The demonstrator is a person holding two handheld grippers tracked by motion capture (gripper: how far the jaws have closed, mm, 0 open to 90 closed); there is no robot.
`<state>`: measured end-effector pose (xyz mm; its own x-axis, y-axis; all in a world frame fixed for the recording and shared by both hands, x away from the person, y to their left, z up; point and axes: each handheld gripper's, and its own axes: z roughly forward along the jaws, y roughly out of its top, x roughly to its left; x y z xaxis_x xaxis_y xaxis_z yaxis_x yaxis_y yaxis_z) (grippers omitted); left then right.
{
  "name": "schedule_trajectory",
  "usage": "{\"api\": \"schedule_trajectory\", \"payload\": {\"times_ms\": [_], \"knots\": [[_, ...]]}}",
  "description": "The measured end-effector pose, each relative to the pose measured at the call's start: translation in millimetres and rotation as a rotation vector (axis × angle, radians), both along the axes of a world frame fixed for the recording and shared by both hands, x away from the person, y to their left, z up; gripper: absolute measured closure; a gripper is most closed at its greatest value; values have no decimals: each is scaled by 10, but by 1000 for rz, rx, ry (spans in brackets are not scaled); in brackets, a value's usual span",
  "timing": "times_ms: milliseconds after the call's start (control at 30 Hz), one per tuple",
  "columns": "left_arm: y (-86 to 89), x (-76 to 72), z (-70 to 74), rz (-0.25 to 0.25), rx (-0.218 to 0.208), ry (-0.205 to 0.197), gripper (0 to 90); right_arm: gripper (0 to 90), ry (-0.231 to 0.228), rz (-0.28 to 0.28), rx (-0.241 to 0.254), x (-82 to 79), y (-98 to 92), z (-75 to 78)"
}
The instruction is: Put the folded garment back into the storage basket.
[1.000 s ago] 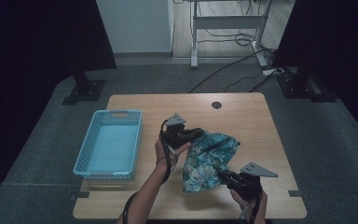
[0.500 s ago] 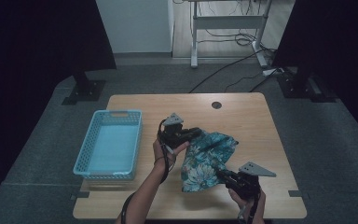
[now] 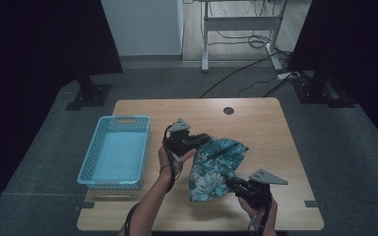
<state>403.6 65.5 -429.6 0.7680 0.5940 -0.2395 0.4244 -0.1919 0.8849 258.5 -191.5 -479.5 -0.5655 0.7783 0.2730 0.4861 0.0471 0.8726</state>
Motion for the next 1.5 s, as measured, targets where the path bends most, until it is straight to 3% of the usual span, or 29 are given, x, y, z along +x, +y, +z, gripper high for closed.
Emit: {"api": "schedule_trajectory", "payload": {"times_ms": [333,1500], "knots": [[45,-5,-11,7,8,1,823,791,4,6,1,25,38,-10],[291,-45,165,45,25,-28,822,790,-21,46,3,78,231,105]]}}
